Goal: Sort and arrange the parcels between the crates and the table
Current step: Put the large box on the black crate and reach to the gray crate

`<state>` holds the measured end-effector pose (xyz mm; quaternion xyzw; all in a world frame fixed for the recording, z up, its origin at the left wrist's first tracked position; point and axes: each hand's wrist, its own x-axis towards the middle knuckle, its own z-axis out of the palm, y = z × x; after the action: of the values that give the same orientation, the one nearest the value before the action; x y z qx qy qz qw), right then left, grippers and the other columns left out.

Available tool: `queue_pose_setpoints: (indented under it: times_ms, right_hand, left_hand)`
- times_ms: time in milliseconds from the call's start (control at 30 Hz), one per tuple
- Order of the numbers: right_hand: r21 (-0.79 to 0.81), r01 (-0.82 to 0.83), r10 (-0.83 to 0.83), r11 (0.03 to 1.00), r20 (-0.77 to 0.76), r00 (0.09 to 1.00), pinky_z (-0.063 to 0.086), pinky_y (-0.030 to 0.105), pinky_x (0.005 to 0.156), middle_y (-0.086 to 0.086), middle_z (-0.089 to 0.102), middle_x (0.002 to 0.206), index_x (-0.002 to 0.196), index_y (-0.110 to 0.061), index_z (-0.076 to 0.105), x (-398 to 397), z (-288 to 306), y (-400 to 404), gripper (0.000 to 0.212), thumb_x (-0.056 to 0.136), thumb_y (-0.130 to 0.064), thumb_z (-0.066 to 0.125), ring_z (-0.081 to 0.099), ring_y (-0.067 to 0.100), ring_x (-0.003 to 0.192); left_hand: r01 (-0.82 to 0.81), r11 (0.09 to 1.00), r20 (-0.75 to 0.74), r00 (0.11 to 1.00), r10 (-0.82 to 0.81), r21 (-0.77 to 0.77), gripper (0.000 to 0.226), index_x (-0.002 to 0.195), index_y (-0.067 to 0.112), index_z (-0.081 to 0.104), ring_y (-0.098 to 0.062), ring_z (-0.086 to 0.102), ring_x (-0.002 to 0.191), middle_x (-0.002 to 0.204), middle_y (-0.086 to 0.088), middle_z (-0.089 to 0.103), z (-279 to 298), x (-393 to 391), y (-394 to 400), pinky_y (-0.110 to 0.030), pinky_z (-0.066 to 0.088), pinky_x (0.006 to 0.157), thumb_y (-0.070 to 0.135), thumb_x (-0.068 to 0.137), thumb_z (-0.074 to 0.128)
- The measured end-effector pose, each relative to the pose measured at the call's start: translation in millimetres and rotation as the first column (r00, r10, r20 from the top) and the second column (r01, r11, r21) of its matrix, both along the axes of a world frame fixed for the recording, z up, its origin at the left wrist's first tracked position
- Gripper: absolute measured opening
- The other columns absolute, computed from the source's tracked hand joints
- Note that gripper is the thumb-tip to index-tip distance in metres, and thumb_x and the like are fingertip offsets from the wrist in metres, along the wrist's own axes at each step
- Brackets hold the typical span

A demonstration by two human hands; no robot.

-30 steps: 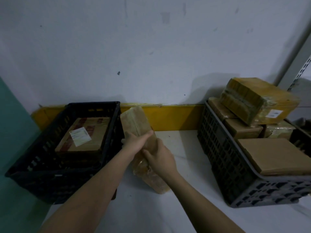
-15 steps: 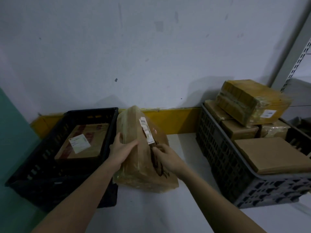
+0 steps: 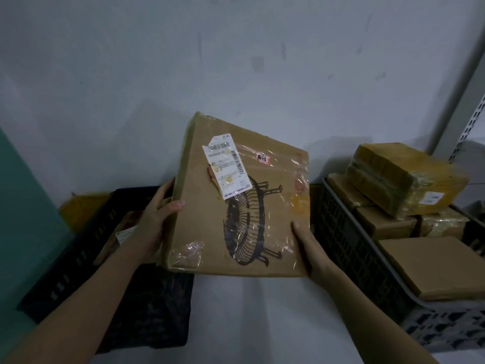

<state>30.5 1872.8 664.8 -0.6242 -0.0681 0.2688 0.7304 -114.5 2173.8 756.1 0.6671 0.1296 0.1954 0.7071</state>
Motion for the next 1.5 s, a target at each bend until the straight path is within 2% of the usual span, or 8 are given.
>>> queue_pose_setpoints:
  times_ms: [100,267,400,500,767,967,1167,1500]
  right_hand:
    - [-0.029,0.063,-0.063,0.998,0.026,0.998,0.061,0.046,0.08,0.011,0.073,0.114,0.136,-0.026,0.044,1,-9,6,0.065,0.085,-0.063,0.059,0.074,0.031,0.094]
    - [-0.11,0.161,-0.151,0.981,0.099,0.984,0.058,0.038,0.076,0.005,0.072,0.109,0.135,-0.024,0.046,5,-18,13,0.062,0.089,-0.064,0.053,0.076,0.02,0.085]
    - [-0.088,0.237,-0.227,0.968,0.11,0.968,0.056,0.035,0.071,0.005,0.071,0.107,0.136,-0.024,0.045,10,-18,16,0.055,0.093,-0.057,0.052,0.075,0.021,0.083]
    - [-0.092,0.236,-0.226,0.967,0.107,0.968,0.056,0.04,0.08,0.004,0.068,0.112,0.14,-0.022,0.042,14,-17,18,0.06,0.093,-0.057,0.053,0.072,0.024,0.091]
    - [-0.137,0.013,-0.01,0.991,0.02,1.0,0.052,0.039,0.075,-0.003,0.056,0.12,0.139,-0.033,0.038,29,-4,32,0.054,0.095,-0.065,0.041,0.061,0.018,0.097]
    - [-0.302,-0.104,0.13,0.948,0.067,0.989,0.05,0.041,0.086,0.005,0.052,0.131,0.139,-0.021,0.049,31,-17,52,0.054,0.102,-0.057,0.033,0.056,0.024,0.109]
    - [-0.423,-0.246,0.325,0.872,0.124,0.938,0.051,0.046,0.093,0.006,0.056,0.126,0.131,-0.021,0.052,-2,-14,98,0.039,0.102,-0.047,0.046,0.058,0.025,0.107]
    - [-0.451,-0.436,0.529,0.778,0.097,0.843,0.041,0.037,0.088,0.009,0.041,0.149,0.151,-0.016,0.026,-82,-10,204,0.058,0.104,-0.045,0.043,0.051,0.025,0.111]
  left_hand:
    - [-0.012,0.999,-0.014,1.0,0.012,0.045,0.108,0.141,0.036,0.043,-0.031,0.064,0.11,0.129,-0.012,0.06,7,2,-4,-0.045,0.053,0.084,0.062,0.045,0.086]
    - [0.007,0.999,-0.114,0.994,-0.002,0.049,0.064,0.145,0.034,0.038,-0.019,0.068,0.099,0.128,-0.007,0.058,11,8,-11,-0.026,0.056,0.066,0.036,0.089,0.068]
    - [0.092,0.992,-0.193,0.978,-0.075,0.085,0.124,0.149,0.038,0.031,-0.015,0.07,0.102,0.133,0.0,0.058,0,5,-12,-0.024,0.056,0.075,0.056,0.043,0.093]
    - [0.0,0.999,-0.124,0.992,0.006,0.05,0.136,0.148,0.034,0.04,-0.02,0.07,0.103,0.132,-0.005,0.06,-5,9,-12,-0.031,0.056,0.08,0.055,0.026,0.096]
    - [-0.254,0.966,0.013,0.967,0.255,-0.038,0.089,0.132,0.025,0.06,-0.024,0.072,0.092,0.12,-0.012,0.068,10,1,-10,-0.029,0.057,0.07,0.005,0.049,0.085]
    - [-0.395,0.918,0.076,0.917,0.392,0.032,0.081,0.139,0.023,0.055,-0.024,0.074,0.085,0.119,-0.008,0.068,40,-46,28,-0.028,0.059,0.066,0.009,0.062,0.077]
    - [-0.565,0.822,0.058,0.825,0.562,0.075,0.06,0.134,0.028,0.053,-0.012,0.073,0.066,0.084,0.004,0.077,60,-100,71,-0.02,0.057,0.057,-0.005,0.084,0.063]
    - [-0.656,0.743,-0.039,0.746,0.665,0.13,0.066,0.137,0.032,0.055,-0.013,0.073,0.077,0.109,-0.002,0.07,65,-197,159,-0.019,0.057,0.057,0.007,0.079,0.073]
